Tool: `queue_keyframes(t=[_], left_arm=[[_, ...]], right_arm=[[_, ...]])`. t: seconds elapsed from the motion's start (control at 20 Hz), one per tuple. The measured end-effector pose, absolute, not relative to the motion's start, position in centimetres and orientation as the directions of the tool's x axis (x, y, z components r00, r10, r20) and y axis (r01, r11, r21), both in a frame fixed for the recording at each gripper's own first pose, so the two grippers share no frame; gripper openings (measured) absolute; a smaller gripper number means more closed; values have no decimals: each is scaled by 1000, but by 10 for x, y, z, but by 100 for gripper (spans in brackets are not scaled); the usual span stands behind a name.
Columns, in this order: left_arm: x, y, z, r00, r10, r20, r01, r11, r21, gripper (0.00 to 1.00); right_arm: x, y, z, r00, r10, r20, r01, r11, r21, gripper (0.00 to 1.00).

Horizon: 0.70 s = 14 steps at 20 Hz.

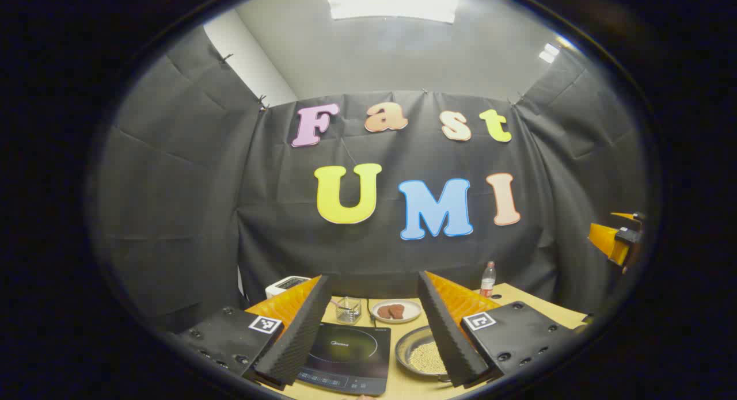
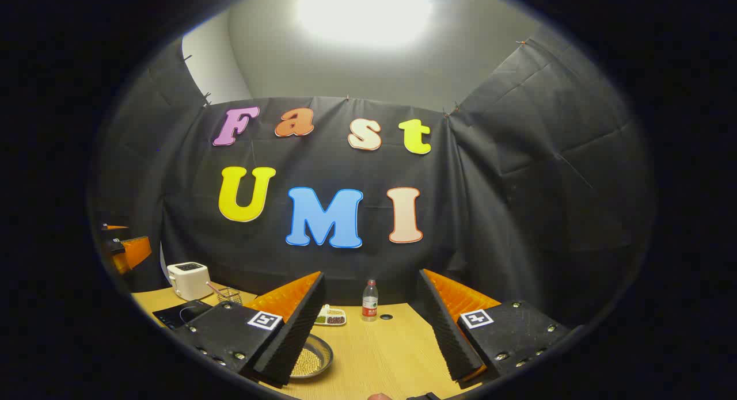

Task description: First push the handle of the pot to place it horizontally, then grasp the pot with both hands and set it on the induction cooktop.

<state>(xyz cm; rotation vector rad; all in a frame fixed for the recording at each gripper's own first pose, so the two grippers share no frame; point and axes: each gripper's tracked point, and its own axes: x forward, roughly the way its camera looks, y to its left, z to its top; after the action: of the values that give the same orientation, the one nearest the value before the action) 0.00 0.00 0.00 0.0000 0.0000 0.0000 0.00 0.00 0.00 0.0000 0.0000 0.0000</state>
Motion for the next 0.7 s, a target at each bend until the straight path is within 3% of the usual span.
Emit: queue_keyframes(t=[0.7], left_arm=[[-8,-3,10,999,39,19,-39,999,5,100]], right_arm=[[4,-1,1,999,44,1,-44,999,7,97]])
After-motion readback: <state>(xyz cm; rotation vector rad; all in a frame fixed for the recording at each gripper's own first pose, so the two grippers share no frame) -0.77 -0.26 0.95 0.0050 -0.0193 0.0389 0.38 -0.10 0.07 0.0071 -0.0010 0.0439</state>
